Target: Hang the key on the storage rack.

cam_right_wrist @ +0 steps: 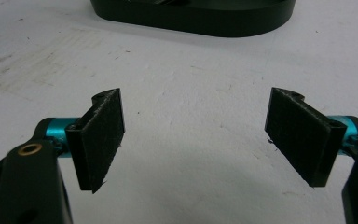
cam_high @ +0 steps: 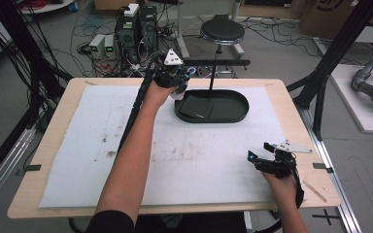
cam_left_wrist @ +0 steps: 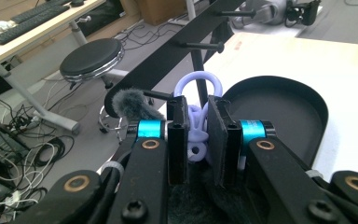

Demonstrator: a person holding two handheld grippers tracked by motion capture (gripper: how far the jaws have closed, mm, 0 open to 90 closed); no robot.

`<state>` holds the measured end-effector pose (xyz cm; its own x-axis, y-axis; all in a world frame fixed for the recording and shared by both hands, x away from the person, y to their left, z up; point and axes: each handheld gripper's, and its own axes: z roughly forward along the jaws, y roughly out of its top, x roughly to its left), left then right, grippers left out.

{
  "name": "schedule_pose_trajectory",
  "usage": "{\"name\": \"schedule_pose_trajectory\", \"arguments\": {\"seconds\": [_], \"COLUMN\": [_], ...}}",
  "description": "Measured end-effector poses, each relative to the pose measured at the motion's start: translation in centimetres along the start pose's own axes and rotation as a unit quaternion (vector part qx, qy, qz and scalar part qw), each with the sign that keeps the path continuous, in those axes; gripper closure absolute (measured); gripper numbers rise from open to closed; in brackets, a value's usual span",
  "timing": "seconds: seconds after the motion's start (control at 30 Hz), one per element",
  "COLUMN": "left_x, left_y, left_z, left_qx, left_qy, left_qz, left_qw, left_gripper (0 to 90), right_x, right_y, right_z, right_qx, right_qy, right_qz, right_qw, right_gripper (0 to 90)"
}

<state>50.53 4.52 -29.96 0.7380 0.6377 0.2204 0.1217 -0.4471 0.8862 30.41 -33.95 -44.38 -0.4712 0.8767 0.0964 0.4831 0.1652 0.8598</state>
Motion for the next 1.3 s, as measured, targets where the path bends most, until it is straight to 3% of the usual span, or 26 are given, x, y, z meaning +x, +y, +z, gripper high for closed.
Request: {"name": "schedule_pose_trajectory", "arguments": {"seconds": [0.17,0.57,0.77,1.3], "left_x": [0.4,0.8,0.3,0.0], "left_y": [-0.1,-0.3,-0.1,-0.3], "left_z": [0.4,1.4,1.8,2.3], "left_qx": [0.004,0.023,0.031,0.039], "left_qy": [0.017,0.037,0.046,0.064], "left_qz": [-0.009,-0.004,0.015,0.016], "left_qw": [0.9998,0.9991,0.9983,0.9971], "left_gripper": [78.3,78.2,78.1,76.8], "right_x": [-0.1,-0.4,-0.5,-0.6], "right_y": [-0.1,-0.2,-0.3,-0.3], "right_z": [-0.2,-0.5,-0.6,-0.7], "right_qx": [-0.001,-0.004,-0.005,-0.008], "right_qy": [0.001,-0.001,-0.002,-0.001], "right_qz": [0.004,0.009,0.011,0.012], "right_qw": [1.0,0.9999,0.9999,0.9999], "right_gripper": [20.2,20.2,20.2,20.2]}}
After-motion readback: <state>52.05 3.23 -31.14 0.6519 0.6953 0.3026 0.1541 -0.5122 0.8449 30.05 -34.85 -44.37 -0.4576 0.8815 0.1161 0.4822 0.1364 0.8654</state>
